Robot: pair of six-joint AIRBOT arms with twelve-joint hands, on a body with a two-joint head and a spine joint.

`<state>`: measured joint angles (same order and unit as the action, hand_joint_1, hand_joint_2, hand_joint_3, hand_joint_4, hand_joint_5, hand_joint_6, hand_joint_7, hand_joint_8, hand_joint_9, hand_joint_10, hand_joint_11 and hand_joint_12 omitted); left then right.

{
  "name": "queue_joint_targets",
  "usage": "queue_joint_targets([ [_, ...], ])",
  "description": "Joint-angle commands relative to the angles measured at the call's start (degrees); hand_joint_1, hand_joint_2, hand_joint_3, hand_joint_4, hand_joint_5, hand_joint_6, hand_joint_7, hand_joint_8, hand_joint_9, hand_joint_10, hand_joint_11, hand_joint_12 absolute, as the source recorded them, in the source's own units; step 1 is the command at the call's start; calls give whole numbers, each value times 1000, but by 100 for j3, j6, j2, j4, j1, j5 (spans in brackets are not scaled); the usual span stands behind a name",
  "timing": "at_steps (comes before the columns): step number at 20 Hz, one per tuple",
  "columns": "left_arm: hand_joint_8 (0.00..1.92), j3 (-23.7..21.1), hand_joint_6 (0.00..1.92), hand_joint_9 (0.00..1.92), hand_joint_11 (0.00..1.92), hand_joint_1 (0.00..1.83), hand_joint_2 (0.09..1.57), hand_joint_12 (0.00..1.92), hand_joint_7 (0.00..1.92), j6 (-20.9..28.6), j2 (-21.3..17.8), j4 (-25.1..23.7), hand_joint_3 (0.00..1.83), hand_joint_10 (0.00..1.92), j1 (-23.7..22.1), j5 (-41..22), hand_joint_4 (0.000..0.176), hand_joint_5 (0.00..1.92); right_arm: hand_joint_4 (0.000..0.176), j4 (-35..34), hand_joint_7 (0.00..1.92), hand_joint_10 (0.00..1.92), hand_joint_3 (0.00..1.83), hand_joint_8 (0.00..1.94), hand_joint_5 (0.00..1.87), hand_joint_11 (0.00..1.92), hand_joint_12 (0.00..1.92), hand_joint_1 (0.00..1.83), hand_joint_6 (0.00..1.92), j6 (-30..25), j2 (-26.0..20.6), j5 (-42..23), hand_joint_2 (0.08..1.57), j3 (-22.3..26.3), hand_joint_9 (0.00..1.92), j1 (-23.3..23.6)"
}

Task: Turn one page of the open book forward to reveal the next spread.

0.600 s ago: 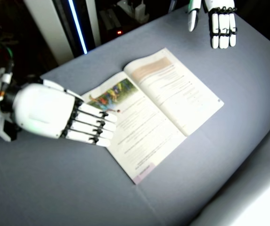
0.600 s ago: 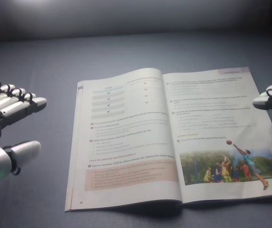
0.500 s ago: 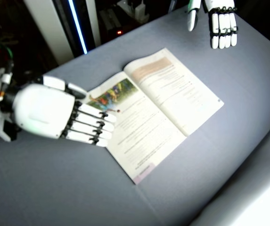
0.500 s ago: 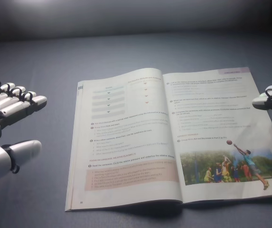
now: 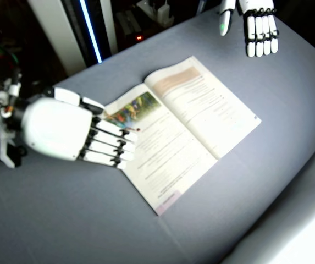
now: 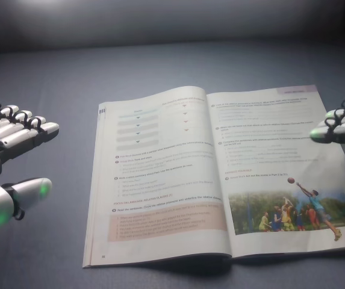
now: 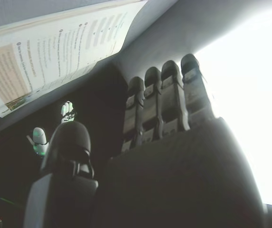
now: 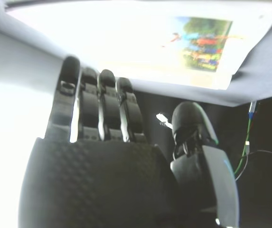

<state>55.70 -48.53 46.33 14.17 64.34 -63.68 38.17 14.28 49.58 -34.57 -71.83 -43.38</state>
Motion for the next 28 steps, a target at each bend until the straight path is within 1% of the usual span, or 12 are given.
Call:
queue_joint_targets([
  [1, 4, 33, 0, 78, 25, 36, 1450, 70, 165, 17, 15, 33, 4, 2, -48, -643, 0, 187, 0, -28, 139, 3, 0, 3, 130, 0, 333, 0, 4, -121, 10, -202, 1341, -49, 89, 97],
  [2, 5, 36, 2, 82, 30, 55, 1452, 71, 174, 18, 15, 29, 2, 2, -49, -643, 0, 192, 0, 233, 144, 1, 0, 0, 134, 17, 265, 0, 0, -268, 49, -91, 1347, -89, 89, 171],
  [4, 0, 41, 0, 72, 26, 43, 1455, 68, 167, 19, 24, 19, 3, 0, -50, -641, 0, 184, 0, 627, 150, 2, 0, 2, 135, 39, 252, 0, 0, -386, 92, 131, 1332, -110, 93, 258],
  [7, 3, 41, 2, 80, 33, 63, 1457, 69, 174, 19, 26, 16, 3, 3, -50, -631, 0, 192, 0, 817, 128, 0, 1, 1, 121, 43, 188, 0, 0, -387, 111, 332, 1314, -110, 94, 262],
  [11, 1, 41, 0, 71, 20, 52, 1456, 57, 157, 27, 32, 16, 1, 1, -50, -619, 0, 179, 0, 1037, 52, 0, 4, 0, 84, 0, 14, 0, 1, -399, 217, 510, 1325, -139, 1, 262],
  [13, 3, 45, 1, 74, 24, 51, 1460, 58, 162, 39, 33, 13, 2, 2, -54, -620, 0, 179, 0, 1099, 49, 0, 0, 0, 74, 0, 0, 0, 0, -402, 299, 533, 1317, -156, 0, 262],
  [16, 5, 45, 2, 85, 34, 65, 1463, 59, 178, 53, 28, 6, 1, 4, -58, -634, 0, 186, 0, 1107, 64, 1, 7, 5, 86, 21, 9, 0, 5, -402, 451, 532, 1335, -210, 4, 263],
  [18, 1, 45, 1, 77, 27, 38, 1460, 54, 166, 58, 30, 6, 1, 1, -62, -648, 0, 182, 0, 1108, 78, 3, 10, 9, 106, 14, 6, 0, 11, -402, 569, 529, 1346, -253, 9, 274],
  [23, 3, 41, 2, 74, 23, 40, 1463, 51, 170, 71, 30, 6, 2, 1, -62, -669, 0, 183, 0, 1094, 79, 10, 0, 5, 109, 17, 7, 0, 6, -402, 791, 489, 1298, -305, 33, 284],
  [24, 3, 40, 2, 77, 26, 40, 1467, 52, 172, 77, 30, 7, 3, 3, -61, -678, 0, 184, 0, 1025, 82, 8, 0, 6, 111, 17, 6, 0, 6, -402, 845, 434, 1314, -329, 30, 285],
  [26, 0, 39, 0, 67, 12, 48, 1475, 45, 162, 81, 29, 8, 6, 0, -60, -679, 0, 174, 0, 766, 99, 5, 0, 10, 121, 25, 10, 0, 8, -402, 973, 226, 1286, -404, 27, 285],
  [28, 4, 41, 4, 72, 23, 65, 1472, 49, 161, 81, 24, 8, 1, 4, -60, -682, 0, 179, 0, 477, 68, 0, 0, 1, 82, 18, 6, 0, 0, -402, 1088, -18, 1284, -478, 3, 285],
])
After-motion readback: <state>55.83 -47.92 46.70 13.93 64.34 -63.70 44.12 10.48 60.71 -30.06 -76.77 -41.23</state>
